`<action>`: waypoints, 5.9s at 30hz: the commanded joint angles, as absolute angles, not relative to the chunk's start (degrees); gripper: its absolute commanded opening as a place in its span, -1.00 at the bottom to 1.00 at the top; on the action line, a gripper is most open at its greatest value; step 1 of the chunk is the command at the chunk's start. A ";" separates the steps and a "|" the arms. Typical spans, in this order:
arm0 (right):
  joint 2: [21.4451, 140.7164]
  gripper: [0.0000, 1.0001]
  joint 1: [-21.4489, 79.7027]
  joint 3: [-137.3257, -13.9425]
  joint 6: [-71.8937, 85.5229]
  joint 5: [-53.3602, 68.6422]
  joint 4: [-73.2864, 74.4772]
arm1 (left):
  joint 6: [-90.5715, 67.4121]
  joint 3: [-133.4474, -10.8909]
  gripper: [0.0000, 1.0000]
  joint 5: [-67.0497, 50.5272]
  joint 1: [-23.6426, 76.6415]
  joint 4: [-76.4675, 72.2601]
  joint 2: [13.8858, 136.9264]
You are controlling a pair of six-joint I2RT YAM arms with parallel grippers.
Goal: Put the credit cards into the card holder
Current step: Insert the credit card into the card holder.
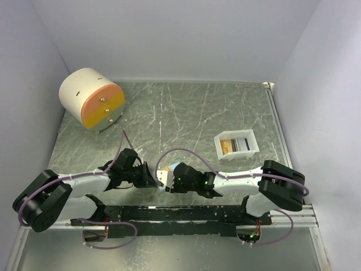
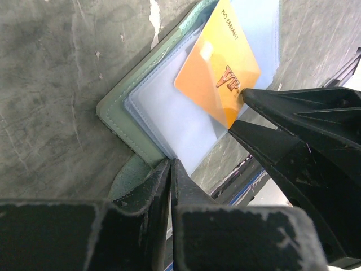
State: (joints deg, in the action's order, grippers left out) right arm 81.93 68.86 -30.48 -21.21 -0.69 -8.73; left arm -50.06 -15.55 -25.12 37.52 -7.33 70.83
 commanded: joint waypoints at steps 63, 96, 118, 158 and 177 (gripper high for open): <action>80.77 -0.06 51.12 -19.40 56.65 18.15 -38.58 | -52.52 -16.50 -0.69 -24.97 37.36 -11.79 74.94; 88.07 0.13 53.58 -31.44 46.21 10.45 -11.38 | -52.90 -18.05 -0.87 -26.02 37.50 -13.73 77.60; 89.65 -0.98 49.79 -20.95 53.83 16.64 -33.81 | -52.44 -18.33 -0.68 -21.20 37.45 -3.16 70.66; 82.97 -0.39 53.44 -21.11 54.94 2.29 -24.46 | -54.41 -12.16 -0.71 -20.48 37.41 -1.74 65.31; 84.59 0.06 55.29 -26.82 49.22 2.89 -20.44 | -54.66 -12.02 -0.70 -21.77 37.45 -3.99 65.61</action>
State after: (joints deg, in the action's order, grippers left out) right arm 81.95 54.06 -25.67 50.48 1.91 -19.75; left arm -55.09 -13.15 -21.06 37.34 -3.92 64.86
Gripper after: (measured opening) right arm 0.527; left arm 0.150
